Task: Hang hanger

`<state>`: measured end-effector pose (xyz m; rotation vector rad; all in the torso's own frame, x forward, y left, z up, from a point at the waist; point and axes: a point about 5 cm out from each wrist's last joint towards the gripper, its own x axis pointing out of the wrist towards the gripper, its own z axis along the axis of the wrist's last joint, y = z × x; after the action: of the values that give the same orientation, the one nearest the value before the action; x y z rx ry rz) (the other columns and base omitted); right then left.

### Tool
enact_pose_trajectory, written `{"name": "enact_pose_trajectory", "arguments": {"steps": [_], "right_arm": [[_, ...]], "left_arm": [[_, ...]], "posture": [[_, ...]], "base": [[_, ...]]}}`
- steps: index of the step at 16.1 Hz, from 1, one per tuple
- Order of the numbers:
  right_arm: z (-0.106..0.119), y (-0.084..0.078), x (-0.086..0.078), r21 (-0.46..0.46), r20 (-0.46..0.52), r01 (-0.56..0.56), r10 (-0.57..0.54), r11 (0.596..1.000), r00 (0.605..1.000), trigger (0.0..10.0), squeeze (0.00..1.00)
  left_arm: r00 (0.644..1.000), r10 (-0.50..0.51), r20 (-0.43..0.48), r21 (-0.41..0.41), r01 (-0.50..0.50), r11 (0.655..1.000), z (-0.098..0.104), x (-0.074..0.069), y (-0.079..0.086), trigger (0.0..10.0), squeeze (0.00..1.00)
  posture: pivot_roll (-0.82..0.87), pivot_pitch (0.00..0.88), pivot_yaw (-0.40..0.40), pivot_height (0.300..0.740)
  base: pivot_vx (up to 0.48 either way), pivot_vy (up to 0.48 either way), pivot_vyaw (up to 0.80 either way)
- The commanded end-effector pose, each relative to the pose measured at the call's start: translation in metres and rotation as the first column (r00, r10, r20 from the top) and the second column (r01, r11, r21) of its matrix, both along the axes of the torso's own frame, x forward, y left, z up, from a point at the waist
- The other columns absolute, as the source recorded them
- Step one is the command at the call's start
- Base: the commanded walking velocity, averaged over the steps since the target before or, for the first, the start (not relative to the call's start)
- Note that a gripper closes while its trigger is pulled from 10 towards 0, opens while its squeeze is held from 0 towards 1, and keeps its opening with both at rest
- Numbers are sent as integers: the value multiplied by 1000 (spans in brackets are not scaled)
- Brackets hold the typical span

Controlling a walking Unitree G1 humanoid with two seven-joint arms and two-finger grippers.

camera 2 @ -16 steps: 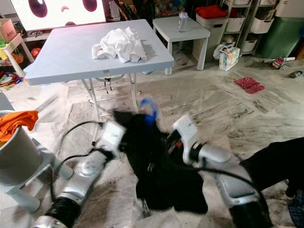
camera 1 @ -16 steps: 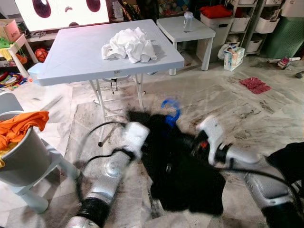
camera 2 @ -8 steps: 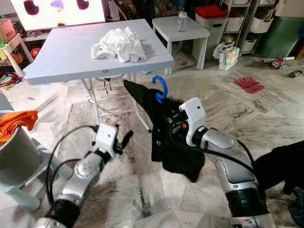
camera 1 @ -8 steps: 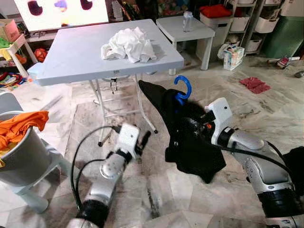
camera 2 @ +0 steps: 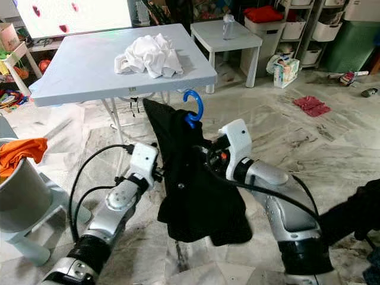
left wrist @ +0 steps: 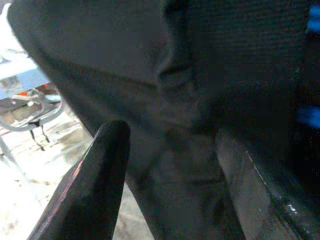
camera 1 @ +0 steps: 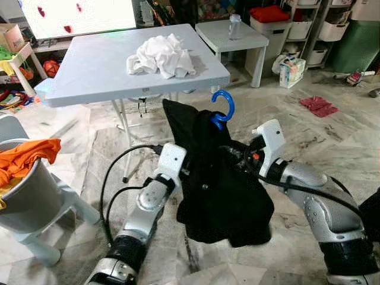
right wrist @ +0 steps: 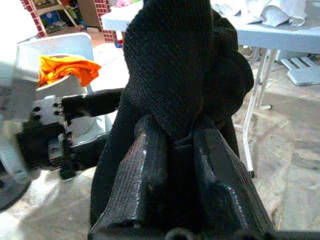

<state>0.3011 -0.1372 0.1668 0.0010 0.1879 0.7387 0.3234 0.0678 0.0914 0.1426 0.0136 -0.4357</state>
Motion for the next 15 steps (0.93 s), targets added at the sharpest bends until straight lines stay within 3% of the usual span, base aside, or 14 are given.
{"name": "enact_pose_trajectory", "arguments": {"steps": [1, 2, 3, 8, 9, 11, 12, 15], "right_arm": [[1, 13, -7, -8, 27, -52, 52, 999, 998, 10000, 0], [-2, 14, -8, -17, 25, -50, 50, 999, 998, 10000, 0], [-4, 14, -8, -22, 24, -46, 47, 999, 999, 10000, 0], [-5, 27, -13, 31, 8, -75, 75, 997, 997, 10000, 0], [-4, 28, -13, 39, 8, -74, 74, 997, 997, 10000, 0], [-2, 30, -16, 64, -1, -86, 86, 994, 996, 10000, 0], [-1, 32, -20, 73, -9, -110, 111, 991, 994, 10000, 0], [-6, 28, -31, 33, -6, -165, 166, 986, 986, 10000, 0]], "left_arm": [[1000, -16, 7, -8, 16, 1000, 3, 2, -5, 10000, 0], [1000, -27, 6, -20, 27, 999, 3, 1, -6, 10000, 0], [1000, -30, 3, -23, 30, 999, 3, 1, -7, 10000, 1000], [998, -47, -34, 0, 47, 999, -5, -2, -8, 10000, 973], [998, -53, -46, 0, 53, 999, -7, -3, -8, 10000, 0], [998, -47, -48, 16, 48, 999, -9, -3, -8, 9451, 0], [998, -42, -50, 18, 43, 999, -10, -1, -7, 0, 0], [998, 17, -52, 18, -16, 1000, -7, 7, 6, 0, 0]], "posture": [[-66, 0, 45, 740], [-67, 0, 46, 740], [-66, 0, 47, 740], [-54, 0, 43, 740], [-53, 0, 44, 740], [-53, 0, 48, 740], [-55, 0, 51, 740], [-56, 0, 52, 740]], "base": [[0, 0, 0], [0, 0, 0], [0, 0, 0], [0, 0, 0], [0, 0, 0], [0, 0, 0], [0, 0, 0], [0, 0, 0]]}}
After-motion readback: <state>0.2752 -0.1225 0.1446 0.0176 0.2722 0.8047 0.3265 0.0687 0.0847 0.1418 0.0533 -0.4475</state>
